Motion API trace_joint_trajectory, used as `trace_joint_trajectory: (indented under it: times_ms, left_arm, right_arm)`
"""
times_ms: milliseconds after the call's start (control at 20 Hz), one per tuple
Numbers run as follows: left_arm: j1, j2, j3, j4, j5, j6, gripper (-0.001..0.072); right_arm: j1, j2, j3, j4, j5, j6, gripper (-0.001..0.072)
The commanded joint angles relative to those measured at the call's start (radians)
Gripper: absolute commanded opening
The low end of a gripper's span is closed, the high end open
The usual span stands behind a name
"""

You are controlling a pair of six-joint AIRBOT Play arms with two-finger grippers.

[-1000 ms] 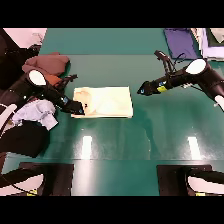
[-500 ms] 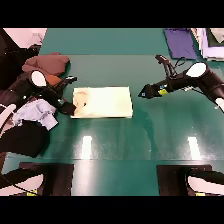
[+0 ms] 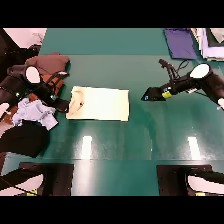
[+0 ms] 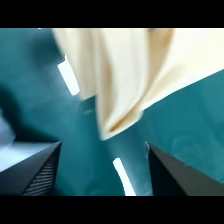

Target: Fold the shirts.

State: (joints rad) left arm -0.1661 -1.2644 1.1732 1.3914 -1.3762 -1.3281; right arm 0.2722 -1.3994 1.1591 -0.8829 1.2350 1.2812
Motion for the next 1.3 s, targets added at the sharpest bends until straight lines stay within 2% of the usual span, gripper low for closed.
trace_joint_trajectory:
  times_ms: [0,50,100,150,200,400,500,650,700,800,1000,1100,1250]
  left_arm:
    - [0.0,0.004,0.034,-0.242,0.079,0.017,0.0592]
    - [0.0,0.004,0.034,-0.299,0.105,0.031,0.0554]
    - [0.0,0.004,0.034,-0.337,0.124,0.046,0.022]
    - [0.0,0.004,0.034,-0.37,0.135,0.094,0.0046]
    - [0.0,0.004,0.034,-0.393,0.148,0.116,0.0034]
    - [0.0,0.004,0.034,-0.402,0.181,0.115,0.0034]
    - [0.0,0.004,0.034,-0.402,0.188,0.115,0.0034]
    - [0.0,0.004,0.034,-0.403,0.188,0.115,0.0034]
    - [0.0,0.004,0.034,-0.403,0.187,0.113,0.0034]
    - [0.0,0.004,0.034,-0.404,0.181,0.113,0.0034]
    - [0.0,0.004,0.034,-0.406,0.151,0.088,0.0034]
    - [0.0,0.004,0.034,-0.406,0.131,0.069,0.0034]
    - [-0.001,0.004,0.034,-0.442,0.143,0.05,0.0034]
  right_arm:
    - [-0.034,-0.037,-0.117,0.136,-0.114,0.016,0.0658]
    - [-0.028,-0.07,-0.138,0.182,-0.146,0.005,0.0657]
    - [-0.014,-0.109,-0.144,0.232,-0.164,-0.031,0.0656]
    - [0.005,-0.151,-0.143,0.296,-0.187,-0.066,0.0653]
    - [0.03,-0.188,-0.143,0.373,-0.22,-0.1,0.0652]
    - [0.132,-0.304,-0.142,0.658,-0.293,-0.245,0.0646]
    - [0.183,-0.335,-0.111,0.685,-0.315,-0.261,0.06]
    - [0.238,-0.377,-0.007,0.66,-0.319,-0.261,0.0593]
    - [0.248,-0.389,0.028,0.639,-0.318,-0.261,0.0522]
    - [0.26,-0.405,0.077,0.578,-0.295,-0.261,0.0021]
    - [0.212,-0.341,0.1,0.483,-0.27,-0.222,0.0015]
    - [0.116,-0.219,0.05,0.441,-0.286,-0.196,0.0015]
    - [-0.129,0.021,-0.072,0.318,-0.272,-0.141,0.0015]
